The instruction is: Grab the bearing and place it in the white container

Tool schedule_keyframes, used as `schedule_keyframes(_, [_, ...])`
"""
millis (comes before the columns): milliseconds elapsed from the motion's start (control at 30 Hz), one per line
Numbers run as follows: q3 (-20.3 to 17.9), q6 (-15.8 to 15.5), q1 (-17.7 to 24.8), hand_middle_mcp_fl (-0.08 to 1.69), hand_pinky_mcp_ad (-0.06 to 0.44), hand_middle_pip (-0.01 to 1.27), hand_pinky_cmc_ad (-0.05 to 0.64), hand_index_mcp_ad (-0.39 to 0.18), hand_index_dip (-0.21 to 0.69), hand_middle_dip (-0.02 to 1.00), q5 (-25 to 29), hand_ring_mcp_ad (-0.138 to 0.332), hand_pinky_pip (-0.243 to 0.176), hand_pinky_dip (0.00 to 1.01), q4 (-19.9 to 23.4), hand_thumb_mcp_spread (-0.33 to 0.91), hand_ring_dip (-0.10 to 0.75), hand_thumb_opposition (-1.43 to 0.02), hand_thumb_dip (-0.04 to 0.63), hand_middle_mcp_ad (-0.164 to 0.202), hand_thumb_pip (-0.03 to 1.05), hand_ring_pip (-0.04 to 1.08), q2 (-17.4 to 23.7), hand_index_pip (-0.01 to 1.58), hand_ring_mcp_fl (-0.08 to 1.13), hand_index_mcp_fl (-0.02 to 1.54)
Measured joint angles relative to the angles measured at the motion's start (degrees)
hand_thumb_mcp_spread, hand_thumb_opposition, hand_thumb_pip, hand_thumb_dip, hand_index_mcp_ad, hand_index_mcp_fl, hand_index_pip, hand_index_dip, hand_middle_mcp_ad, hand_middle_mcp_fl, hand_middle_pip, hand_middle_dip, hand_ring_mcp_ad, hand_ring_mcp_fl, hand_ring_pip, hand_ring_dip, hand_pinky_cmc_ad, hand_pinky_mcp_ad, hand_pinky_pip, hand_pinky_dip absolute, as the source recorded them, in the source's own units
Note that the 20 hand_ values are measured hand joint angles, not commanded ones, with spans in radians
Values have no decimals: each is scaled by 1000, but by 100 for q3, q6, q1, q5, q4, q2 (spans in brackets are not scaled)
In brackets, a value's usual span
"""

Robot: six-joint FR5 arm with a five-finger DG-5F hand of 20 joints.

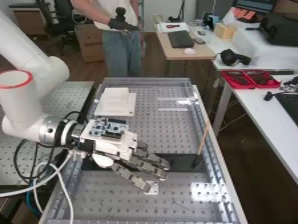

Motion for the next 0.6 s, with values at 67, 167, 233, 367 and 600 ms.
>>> schedule_keyframes(67, [6,5,5,19,309,120,429,-77,87,154,4,164,-89,290,-7,340,72,-855,278,84,726,75,-3,1555,-2,122])
schedule_keyframes(167, [10,-13,10,19,309,120,431,-75,79,157,10,161,-89,290,-25,340,72,-857,278,84,726,75,-10,1552,-2,119])
schedule_keyframes(233, [12,-14,13,19,312,120,429,-75,79,157,15,154,-89,290,-24,340,72,-857,278,84,726,75,-10,1552,-2,122])
schedule_keyframes(367, [17,-24,22,19,312,120,426,-73,79,157,31,150,-89,290,-26,342,72,-853,278,84,726,75,-12,1552,-2,129])
schedule_keyframes(600, [10,-30,41,19,312,122,417,-75,80,154,44,145,-89,290,-13,342,72,-853,278,80,726,75,-7,1548,-2,133])
